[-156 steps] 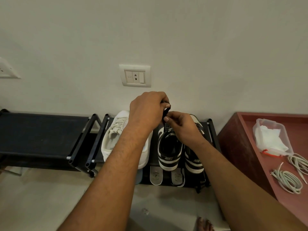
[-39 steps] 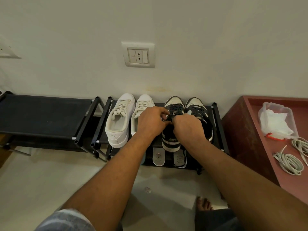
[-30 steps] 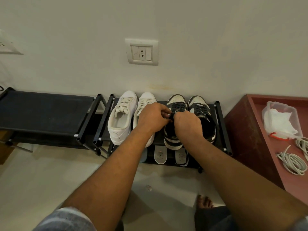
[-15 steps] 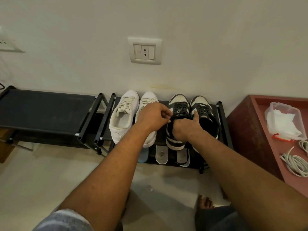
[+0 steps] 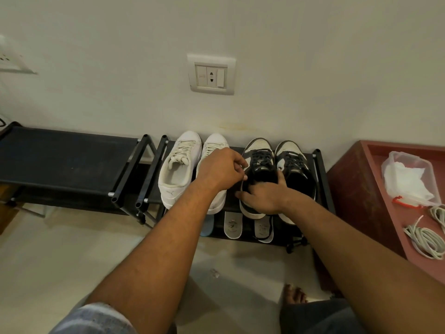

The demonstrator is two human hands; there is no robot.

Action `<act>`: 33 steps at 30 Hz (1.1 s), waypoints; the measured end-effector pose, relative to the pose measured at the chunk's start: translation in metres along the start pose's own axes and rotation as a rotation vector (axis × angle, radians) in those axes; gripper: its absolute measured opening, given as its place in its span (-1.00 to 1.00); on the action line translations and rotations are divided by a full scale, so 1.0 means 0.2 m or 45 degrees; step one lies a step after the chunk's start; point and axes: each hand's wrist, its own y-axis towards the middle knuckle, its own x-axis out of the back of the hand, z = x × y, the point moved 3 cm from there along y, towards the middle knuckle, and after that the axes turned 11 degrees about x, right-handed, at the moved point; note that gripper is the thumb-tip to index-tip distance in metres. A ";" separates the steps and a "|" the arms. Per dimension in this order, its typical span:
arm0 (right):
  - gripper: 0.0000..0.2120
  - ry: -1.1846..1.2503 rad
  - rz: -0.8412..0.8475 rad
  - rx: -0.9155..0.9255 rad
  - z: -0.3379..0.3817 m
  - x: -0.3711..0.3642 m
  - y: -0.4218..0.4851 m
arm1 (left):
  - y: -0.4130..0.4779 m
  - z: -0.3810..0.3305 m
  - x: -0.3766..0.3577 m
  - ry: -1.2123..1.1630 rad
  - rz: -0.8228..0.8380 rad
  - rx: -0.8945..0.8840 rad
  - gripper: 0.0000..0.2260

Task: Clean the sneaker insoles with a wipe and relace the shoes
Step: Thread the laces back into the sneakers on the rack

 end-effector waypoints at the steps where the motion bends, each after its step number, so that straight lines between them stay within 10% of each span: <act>1: -0.24 -0.012 -0.032 -0.003 0.00 -0.01 0.01 | 0.00 0.00 0.00 0.001 -0.013 -0.002 -0.78; 33: -0.04 -0.066 0.114 -0.167 0.05 0.05 0.08 | -0.02 -0.01 0.02 0.019 0.002 0.049 -0.78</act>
